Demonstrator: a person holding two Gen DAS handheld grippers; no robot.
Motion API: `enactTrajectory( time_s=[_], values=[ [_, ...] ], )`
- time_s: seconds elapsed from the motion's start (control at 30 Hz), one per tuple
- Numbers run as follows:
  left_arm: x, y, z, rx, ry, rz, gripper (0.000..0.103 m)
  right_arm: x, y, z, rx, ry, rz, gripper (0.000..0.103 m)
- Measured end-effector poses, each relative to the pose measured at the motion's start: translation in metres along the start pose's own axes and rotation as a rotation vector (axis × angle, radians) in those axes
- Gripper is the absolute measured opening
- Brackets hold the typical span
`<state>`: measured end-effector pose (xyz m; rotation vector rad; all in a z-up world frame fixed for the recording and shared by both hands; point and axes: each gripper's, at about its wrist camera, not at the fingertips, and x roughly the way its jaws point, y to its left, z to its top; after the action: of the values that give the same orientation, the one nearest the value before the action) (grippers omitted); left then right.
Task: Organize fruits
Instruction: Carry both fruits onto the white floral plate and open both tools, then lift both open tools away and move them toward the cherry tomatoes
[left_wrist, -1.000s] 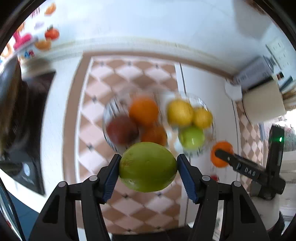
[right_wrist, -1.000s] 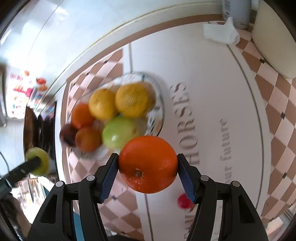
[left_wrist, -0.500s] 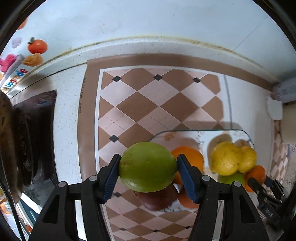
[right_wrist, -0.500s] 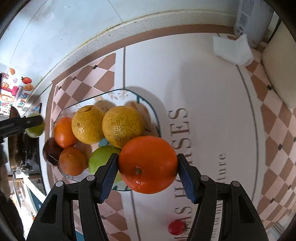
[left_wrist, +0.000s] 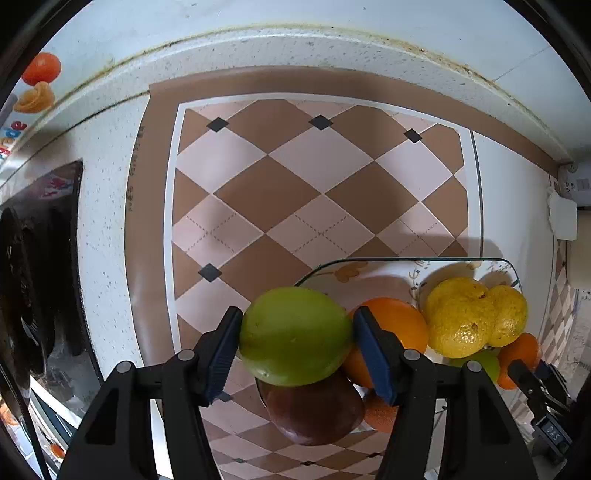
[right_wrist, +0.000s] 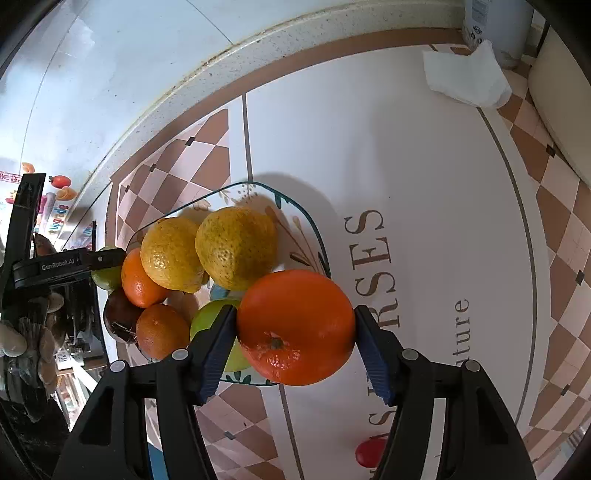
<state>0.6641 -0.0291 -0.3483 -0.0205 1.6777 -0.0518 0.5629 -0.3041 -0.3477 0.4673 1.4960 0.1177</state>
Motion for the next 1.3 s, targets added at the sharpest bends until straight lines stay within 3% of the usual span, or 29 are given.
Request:
enactTrajectory(
  time_s=[0.03, 0.07, 0.2, 0.37, 0.7, 1.0, 1.3],
  values=[
    [0.000, 0.001, -0.001, -0.004, 0.000, -0.006, 0.060, 0.000, 0.000, 0.000, 0.007, 0.005, 0.006, 0.082],
    [-0.002, 0.002, -0.002, -0.005, -0.002, -0.009, 0.063, 0.000, -0.001, 0.000, 0.013, 0.006, 0.011, 0.085],
    [-0.013, 0.004, -0.004, 0.003, -0.022, -0.012, 0.085, -0.003, 0.000, -0.001, 0.010, 0.000, 0.004, 0.085],
    [-0.026, 0.005, -0.017, 0.007, -0.051, -0.001, 0.085, -0.009, 0.003, -0.007, -0.002, -0.015, -0.044, 0.091],
    [-0.083, -0.002, -0.087, 0.002, -0.262, 0.058, 0.085, -0.052, 0.031, -0.039, -0.120, -0.132, -0.196, 0.092],
    [-0.102, -0.018, -0.157, 0.027, -0.357, 0.044, 0.085, -0.092, 0.064, -0.088, -0.207, -0.211, -0.217, 0.092],
    [-0.128, -0.026, -0.217, 0.030, -0.458, 0.048, 0.085, -0.127, 0.067, -0.130, -0.207, -0.262, -0.210, 0.092]
  ],
)
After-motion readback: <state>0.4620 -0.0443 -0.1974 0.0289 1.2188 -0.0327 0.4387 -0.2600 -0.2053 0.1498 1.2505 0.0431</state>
